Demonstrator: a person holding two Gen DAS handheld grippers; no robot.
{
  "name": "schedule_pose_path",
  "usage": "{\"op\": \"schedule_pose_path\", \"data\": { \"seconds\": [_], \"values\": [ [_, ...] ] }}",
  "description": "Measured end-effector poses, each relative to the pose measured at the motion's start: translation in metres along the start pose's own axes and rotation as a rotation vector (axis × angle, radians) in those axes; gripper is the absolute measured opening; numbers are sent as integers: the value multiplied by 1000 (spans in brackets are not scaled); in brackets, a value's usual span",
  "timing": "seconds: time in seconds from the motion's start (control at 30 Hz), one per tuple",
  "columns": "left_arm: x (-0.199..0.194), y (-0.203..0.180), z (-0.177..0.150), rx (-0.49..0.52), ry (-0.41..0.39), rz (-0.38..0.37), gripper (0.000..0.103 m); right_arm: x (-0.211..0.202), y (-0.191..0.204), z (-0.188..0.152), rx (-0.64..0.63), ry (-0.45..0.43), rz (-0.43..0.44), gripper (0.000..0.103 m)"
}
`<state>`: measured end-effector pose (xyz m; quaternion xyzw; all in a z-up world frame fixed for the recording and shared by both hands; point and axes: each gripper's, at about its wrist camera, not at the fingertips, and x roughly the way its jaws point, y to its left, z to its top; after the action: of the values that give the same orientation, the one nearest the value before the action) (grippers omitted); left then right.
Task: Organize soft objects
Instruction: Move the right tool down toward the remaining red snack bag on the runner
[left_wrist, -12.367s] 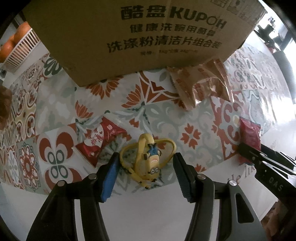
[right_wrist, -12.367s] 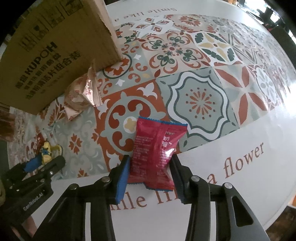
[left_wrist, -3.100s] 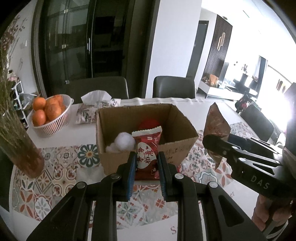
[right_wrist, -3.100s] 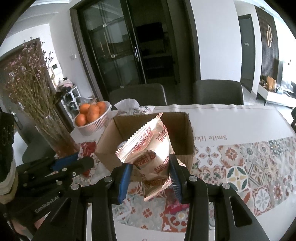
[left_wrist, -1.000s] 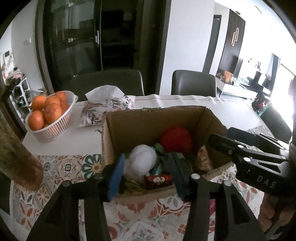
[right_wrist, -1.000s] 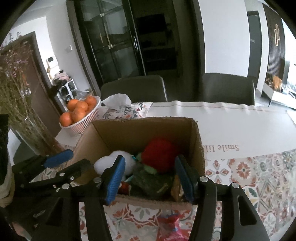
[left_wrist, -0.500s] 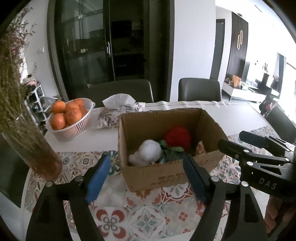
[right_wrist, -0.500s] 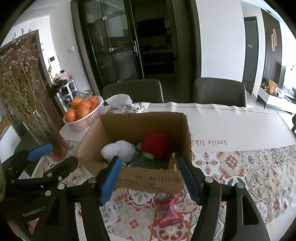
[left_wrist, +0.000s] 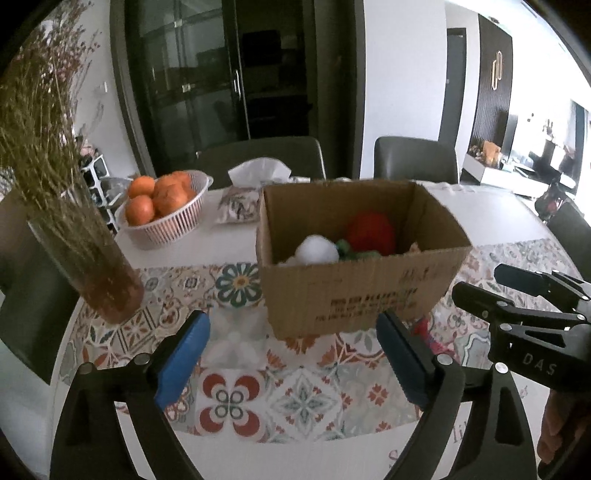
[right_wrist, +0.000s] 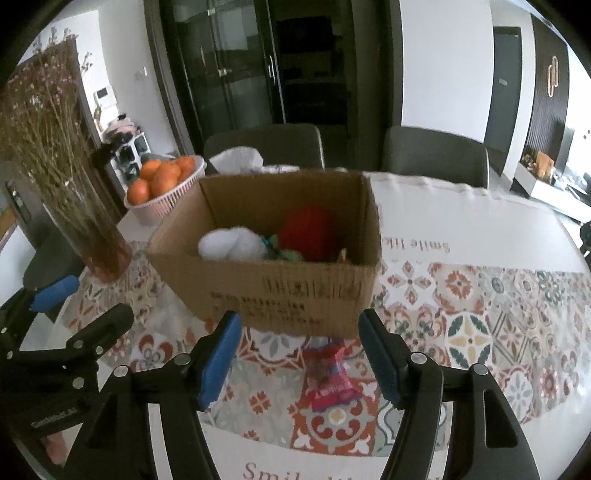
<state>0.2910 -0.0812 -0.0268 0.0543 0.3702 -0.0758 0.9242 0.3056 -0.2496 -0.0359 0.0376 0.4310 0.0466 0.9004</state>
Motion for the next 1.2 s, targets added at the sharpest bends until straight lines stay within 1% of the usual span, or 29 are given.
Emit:
{"op": "schedule_pose_path", "data": {
  "seconds": [0.33,0.77,1.2],
  "values": [
    [13,-5,-24,6,62,40,94,29,-6,-25,-9,93,5,67],
    [61,-14,-57,-1,208,14,94,76,-17,-51,-20,218,-6,67],
    [102,-21,-73,-3,303,-13,93,113,-24,-64,-39,292,-16,67]
  ]
}}
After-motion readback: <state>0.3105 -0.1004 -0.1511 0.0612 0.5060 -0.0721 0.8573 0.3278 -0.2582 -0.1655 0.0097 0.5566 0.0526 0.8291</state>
